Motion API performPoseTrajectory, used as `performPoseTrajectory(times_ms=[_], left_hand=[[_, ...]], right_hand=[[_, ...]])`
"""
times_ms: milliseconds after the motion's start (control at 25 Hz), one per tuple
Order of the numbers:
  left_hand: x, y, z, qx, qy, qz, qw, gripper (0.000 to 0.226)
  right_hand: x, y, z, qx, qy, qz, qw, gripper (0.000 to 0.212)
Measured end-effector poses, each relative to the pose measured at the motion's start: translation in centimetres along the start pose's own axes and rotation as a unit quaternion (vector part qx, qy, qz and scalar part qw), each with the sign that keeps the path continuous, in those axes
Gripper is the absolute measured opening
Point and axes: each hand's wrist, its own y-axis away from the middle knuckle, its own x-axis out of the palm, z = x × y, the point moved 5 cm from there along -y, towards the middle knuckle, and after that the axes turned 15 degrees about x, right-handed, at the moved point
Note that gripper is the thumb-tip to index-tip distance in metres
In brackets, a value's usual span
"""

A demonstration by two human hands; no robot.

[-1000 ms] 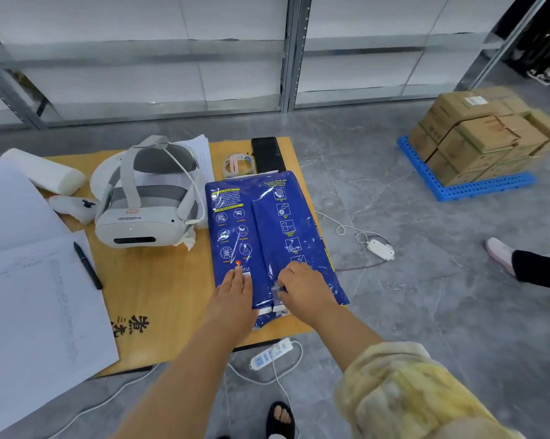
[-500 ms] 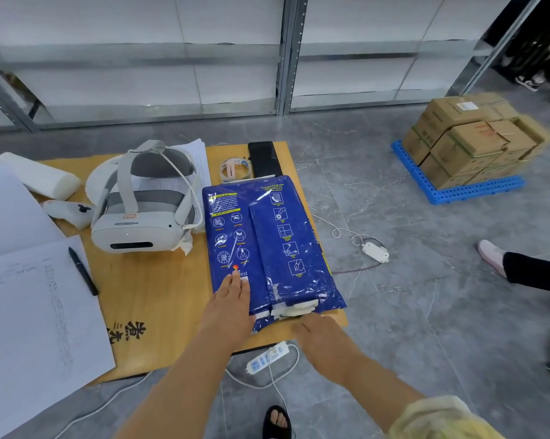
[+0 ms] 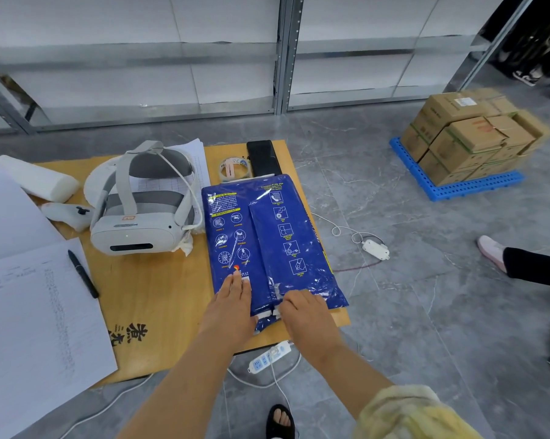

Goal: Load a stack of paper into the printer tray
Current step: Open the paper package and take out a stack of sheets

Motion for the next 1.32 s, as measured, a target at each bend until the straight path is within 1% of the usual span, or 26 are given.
performPoseTrajectory(times_ms=[80, 240, 320, 360, 440, 480, 560, 640, 760, 800, 840, 880, 920, 960, 1000, 1040, 1080, 1120, 1200, 1280, 1320], left_hand=[[0.0, 0.0, 0.1, 0.000, 0.005, -0.002, 1.000, 0.079], [0.2, 0.0, 0.2, 0.001, 0.007, 0.003, 1.000, 0.079], [0.2, -0.1, 0.2, 0.001, 0.004, 0.005, 1.000, 0.080], [0.2, -0.1, 0.2, 0.000, 0.004, 0.004, 1.000, 0.080], [0.2, -0.1, 0.2, -0.002, 0.004, 0.002, 1.000, 0.081], [0.2, 0.0, 0.2, -0.003, 0.004, 0.002, 1.000, 0.080], [0.2, 0.0, 0.2, -0.002, 0.004, 0.001, 1.000, 0.080], [0.1, 0.0, 0.2, 0.000, 0.003, 0.000, 1.000, 0.080], [0.1, 0.0, 0.2, 0.004, 0.009, 0.003, 1.000, 0.080], [0.1, 0.0, 0.1, 0.005, 0.008, 0.004, 1.000, 0.080], [0.1, 0.1, 0.2, 0.006, 0.007, 0.004, 1.000, 0.080], [0.1, 0.1, 0.2, 0.006, 0.007, 0.003, 1.000, 0.081], [0.2, 0.1, 0.2, 0.006, 0.008, 0.002, 1.000, 0.081], [0.2, 0.1, 0.2, 0.006, 0.010, 0.002, 1.000, 0.081], [0.2, 0.1, 0.2, 0.005, 0.012, 0.001, 1.000, 0.082], [0.3, 0.1, 0.2, 0.004, 0.014, 0.000, 1.000, 0.082], [0.2, 0.1, 0.3, 0.003, 0.015, -0.001, 1.000, 0.083], [0.3, 0.1, 0.3, 0.003, 0.016, -0.002, 1.000, 0.083], [0.3, 0.1, 0.4, 0.005, 0.014, -0.003, 1.000, 0.083], [0.4, 0.1, 0.3, 0.006, 0.014, -0.003, 1.000, 0.083], [0.4, 0.1, 0.3, 0.006, 0.013, -0.004, 1.000, 0.084]], right_hand=[[0.6, 0.8, -0.6, 0.005, 0.008, 0.013, 1.000, 0.039], [1.8, 3.7, -1.2, -0.056, 0.041, 0.068, 0.995, 0.054], [1.3, 3.6, -1.2, -0.038, 0.015, 0.045, 0.998, 0.055], [0.8, 3.0, -1.1, -0.018, -0.006, 0.017, 1.000, 0.056], [-0.2, 1.3, -0.6, 0.011, -0.005, -0.030, 0.999, 0.058], [-0.5, 0.5, -0.4, 0.016, 0.006, -0.033, 0.999, 0.056], [-0.7, -0.4, 0.1, 0.013, 0.035, -0.029, 0.999, 0.043], [-0.5, 0.0, -0.2, 0.006, 0.054, -0.004, 0.999, 0.041], [1.0, 2.5, -1.3, -0.049, 0.080, 0.068, 0.993, 0.044], [1.2, 3.2, -1.6, -0.062, 0.088, 0.094, 0.990, 0.040], [1.2, 3.5, -1.5, -0.063, 0.090, 0.113, 0.988, 0.030], [1.1, 3.5, -1.4, -0.051, 0.080, 0.131, 0.987, 0.017], [0.9, 2.9, -1.2, -0.015, 0.055, 0.155, 0.986, 0.012], [0.6, 2.1, -1.3, 0.054, 0.028, 0.182, 0.981, 0.017], [0.5, 1.4, -1.6, 0.123, 0.001, 0.192, 0.974, 0.015], [0.6, 0.8, -1.9, 0.170, -0.022, 0.179, 0.969, 0.010], [0.7, 0.4, -2.0, 0.203, -0.031, 0.166, 0.964, 0.013], [0.4, 0.2, -2.1, 0.217, -0.034, 0.147, 0.965, 0.019], [-0.1, 0.1, -2.1, 0.190, -0.013, 0.064, 0.980, 0.032], [-0.1, 0.0, -2.4, 0.159, 0.020, 0.022, 0.987, 0.047], [-0.1, -0.2, -2.6, 0.146, 0.041, 0.009, 0.988, 0.047]])
